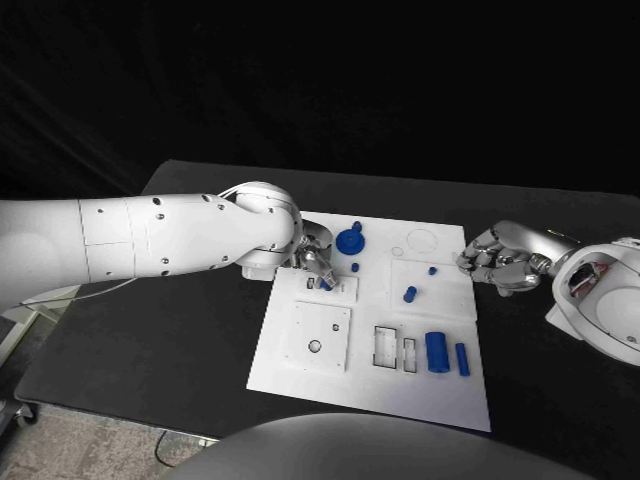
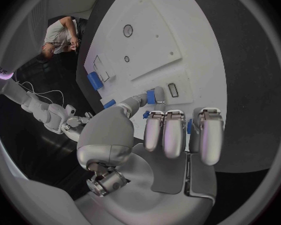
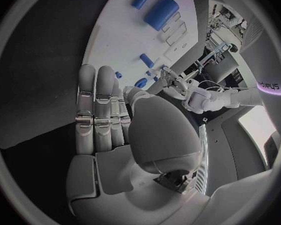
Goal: Assemble the parts on the task board
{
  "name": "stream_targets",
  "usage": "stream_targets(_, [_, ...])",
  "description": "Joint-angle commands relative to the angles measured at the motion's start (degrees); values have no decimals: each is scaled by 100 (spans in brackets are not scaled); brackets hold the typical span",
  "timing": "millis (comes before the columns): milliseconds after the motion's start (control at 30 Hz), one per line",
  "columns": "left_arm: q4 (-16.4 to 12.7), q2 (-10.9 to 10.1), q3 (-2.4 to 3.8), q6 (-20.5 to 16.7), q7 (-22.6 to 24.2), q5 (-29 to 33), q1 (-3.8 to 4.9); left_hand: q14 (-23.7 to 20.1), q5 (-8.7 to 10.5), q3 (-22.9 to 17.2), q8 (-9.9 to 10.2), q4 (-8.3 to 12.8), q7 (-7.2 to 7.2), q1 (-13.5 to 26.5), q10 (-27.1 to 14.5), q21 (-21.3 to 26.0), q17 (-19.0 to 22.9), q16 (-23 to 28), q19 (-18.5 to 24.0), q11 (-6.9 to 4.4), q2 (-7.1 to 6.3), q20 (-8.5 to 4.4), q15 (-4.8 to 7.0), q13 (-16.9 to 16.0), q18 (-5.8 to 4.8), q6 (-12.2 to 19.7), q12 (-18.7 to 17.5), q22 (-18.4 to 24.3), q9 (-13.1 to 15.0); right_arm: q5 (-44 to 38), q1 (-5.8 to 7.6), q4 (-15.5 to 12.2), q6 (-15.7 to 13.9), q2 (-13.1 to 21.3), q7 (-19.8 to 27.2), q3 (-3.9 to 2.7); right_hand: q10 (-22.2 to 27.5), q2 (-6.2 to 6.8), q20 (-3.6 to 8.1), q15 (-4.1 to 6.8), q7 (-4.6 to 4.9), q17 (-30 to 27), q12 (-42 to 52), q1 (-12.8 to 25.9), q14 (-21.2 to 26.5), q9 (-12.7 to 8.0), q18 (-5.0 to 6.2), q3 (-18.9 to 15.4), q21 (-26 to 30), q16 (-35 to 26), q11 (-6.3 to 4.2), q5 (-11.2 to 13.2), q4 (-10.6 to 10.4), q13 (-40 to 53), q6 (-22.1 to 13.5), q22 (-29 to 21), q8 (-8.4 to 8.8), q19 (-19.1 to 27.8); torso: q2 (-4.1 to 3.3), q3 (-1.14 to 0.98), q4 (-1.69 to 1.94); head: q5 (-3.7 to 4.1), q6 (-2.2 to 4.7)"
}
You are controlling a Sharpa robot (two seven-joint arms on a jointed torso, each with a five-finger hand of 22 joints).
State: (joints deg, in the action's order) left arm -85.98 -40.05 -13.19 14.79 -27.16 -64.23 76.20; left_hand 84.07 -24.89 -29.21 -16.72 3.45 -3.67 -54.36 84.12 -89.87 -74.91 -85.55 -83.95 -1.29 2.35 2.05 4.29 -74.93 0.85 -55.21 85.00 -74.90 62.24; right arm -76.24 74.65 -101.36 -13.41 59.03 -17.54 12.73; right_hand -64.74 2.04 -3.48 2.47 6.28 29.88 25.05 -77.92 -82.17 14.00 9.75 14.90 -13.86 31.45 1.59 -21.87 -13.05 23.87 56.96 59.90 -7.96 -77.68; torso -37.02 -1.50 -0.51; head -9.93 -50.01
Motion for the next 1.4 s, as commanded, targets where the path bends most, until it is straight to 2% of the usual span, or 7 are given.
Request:
stream_targets(33, [-25, -6, -10, 45, 17, -13, -19, 485, -13, -61, -13, 11, 139, -6, 143, -13, -1311, 45, -605, -31, 45, -20, 29, -1203, -85, -135, -24, -1510, 12, -28, -6, 9, 86, -5, -82, -1, -35, -18, -18, -16, 1, 7, -39, -61, -32, 9, 63, 36, 20, -37, 13, -33, 4, -6, -41, -5, 27, -41, 0, 0, 0, -3, 1])
stream_targets(167, [-28, -4, -10, 57, 19, -46, -25, 465, 138, -46, 6, -16, 126, 44, 64, -13, -1280, 126, -605, -17, 50, -13, 19, -1147, -85, -137, -124, -1510, 19, -28, -10, 9, 108, -4, -93, 0, -33, -21, -19, -17, 1, 7, -44, -67, -31, 10, 63, 43, 23, -41, 14, -35, 11, -12, -42, -6, 27, -41, -5, 1, -1, -8, 1])
stream_targets(367, [-34, 3, -10, 107, 21, -95, -30, 449, 1861, 641, 187, -726, 76, 763, 15, -13, -1260, 194, -605, 31, -42, 28, -29, -1109, -85, -219, -198, -1510, -119, -28, -12, 12, 144, -6, -107, 0, -33, -25, -20, -19, 1, 7, -51, -75, -28, 13, 62, 53, 28, -46, 16, -37, 19, -19, -37, -8, 24, -39, -7, 0, -4, -20, 1])
stream_targets(467, [-36, 1, -10, 109, 23, -103, -32, 445, 2193, 947, 276, -1021, 66, 1030, 1, -13, -1257, 210, -605, 45, -67, 41, -37, -1104, -85, -252, -213, -1510, -201, -28, -13, 16, 158, -9, -109, 0, -33, -25, -20, -19, 1, 7, -51, -75, -28, 13, 62, 53, 28, -46, 16, -37, 19, -19, -37, -8, 24, -39, -5, 0, -4, -17, 1])
stream_targets(1000, [-6, -6, -10, 80, 28, -120, -38, 466, 1981, 1566, 235, -1622, 130, 1226, 39, -13, -1289, 152, -605, 2, 214, 24, -7, -1137, -85, -575, -174, -1510, -158, -29, -18, 29, 233, -16, -123, 0, -38, -29, -22, -22, 1, 6, -57, -80, -24, 19, 61, 62, 36, -54, 20, -38, 28, -28, -23, -10, 15, -36, -4, 1, -2, -14, 1])
stream_targets(1200, [-23, -48, -10, 53, 37, -197, -40, 469, 1484, 1558, 163, -1353, 167, 843, 55, -13, -1286, 169, -605, -36, 220, -15, 28, -1144, -85, -528, -166, -1510, 21, -29, -21, 34, 264, -14, -133, 0, -42, -26, -23, -23, 3, 6, -58, -79, -19, 21, 61, 63, 40, -59, 21, -38, 31, -31, -23, -12, 15, -34, -3, 0, 0, -6, 1])
stream_targets(1400, [-57, -93, -10, -2, 52, -215, -41, 465, 1658, 1569, 230, -1135, 157, 612, 50, -13, -1275, 206, -605, -33, 156, -18, 29, -1140, -85, -457, -178, -1510, 19, -29, -26, 34, 286, -11, -141, 0, -47, -22, -25, -26, 5, 4, -61, -76, -9, 22, 60, 64, 47, -67, 22, -37, 34, -36, -26, -14, 16, -28, -3, 1, 0, -7, 1])
